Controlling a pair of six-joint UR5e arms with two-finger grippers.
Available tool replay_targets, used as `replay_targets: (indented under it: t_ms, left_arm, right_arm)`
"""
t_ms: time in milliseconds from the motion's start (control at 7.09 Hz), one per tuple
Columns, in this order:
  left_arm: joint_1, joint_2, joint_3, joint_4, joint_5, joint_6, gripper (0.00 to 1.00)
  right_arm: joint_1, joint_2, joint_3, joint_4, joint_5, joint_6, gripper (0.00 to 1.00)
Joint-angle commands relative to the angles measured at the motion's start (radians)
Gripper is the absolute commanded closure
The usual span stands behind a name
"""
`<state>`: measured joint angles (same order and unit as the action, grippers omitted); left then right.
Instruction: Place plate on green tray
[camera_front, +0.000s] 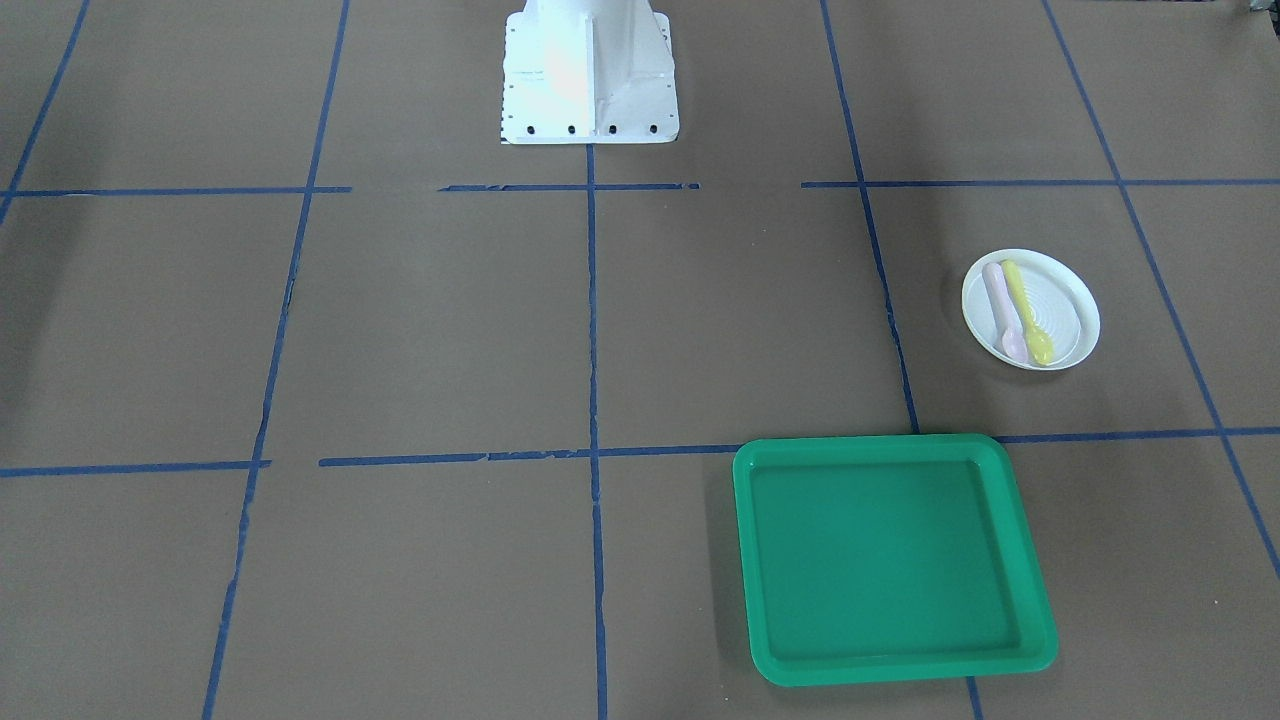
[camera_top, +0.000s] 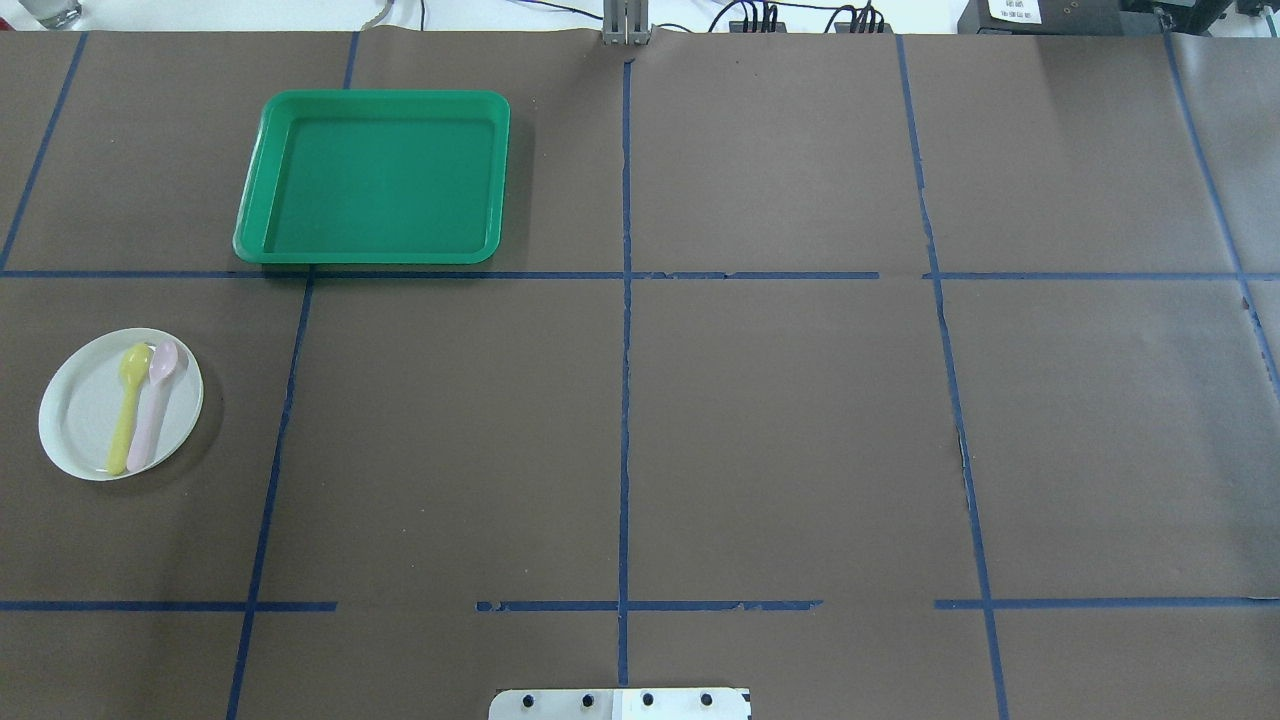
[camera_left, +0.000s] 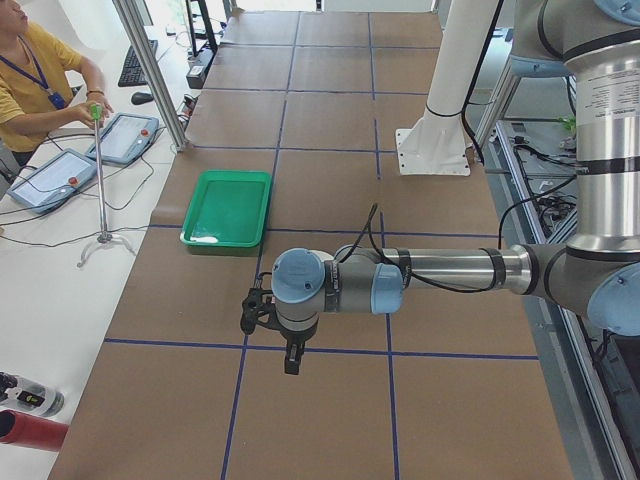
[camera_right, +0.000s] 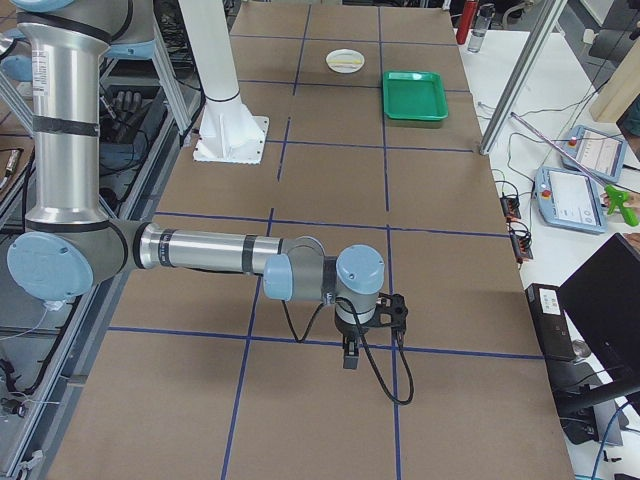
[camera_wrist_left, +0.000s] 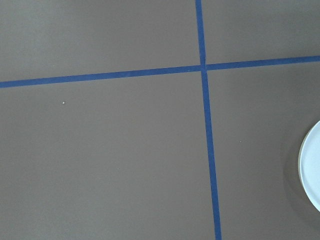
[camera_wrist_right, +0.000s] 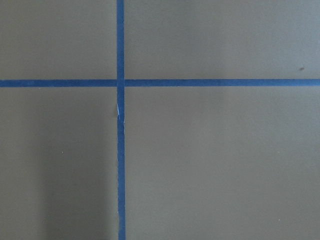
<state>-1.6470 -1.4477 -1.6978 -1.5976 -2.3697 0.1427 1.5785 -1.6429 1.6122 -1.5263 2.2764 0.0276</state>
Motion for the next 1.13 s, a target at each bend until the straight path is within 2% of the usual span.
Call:
replay_targets:
  t_ms: [0,423,564,705,846,987]
  left_arm:
    - [0.009,-0.022,0.007,0.002,0.0,-0.006,0.0]
    - [0.006,-0.016,0.009,-0.01,0.0,-0.003,0.0]
    - [0.018,-0.019,0.019,-0.1,-0.011,-0.04,0.0]
    - [0.123,-0.023,0.039,-0.164,-0.049,-0.284,0.0]
    - [0.241,-0.028,0.052,-0.32,-0.046,-0.503,0.0]
    - [0.312,-0.028,0.117,-0.454,-0.04,-0.678,0.0]
  right_arm:
    - [0.0,0.0,0.0,0.0,0.0,0.0,0.0]
    - [0.0,0.0,0.002,0.0,0.0,0.0,0.0]
    - [0.0,0.0,0.0,0.0,0.0,0.0,0.0]
    - [0.0,0.0,0.0,0.0,0.0,0.0,0.0]
    - [0.0,0.0,0.0,0.0,0.0,0.0,0.0]
    - [0.0,0.0,0.0,0.0,0.0,0.0,0.0]
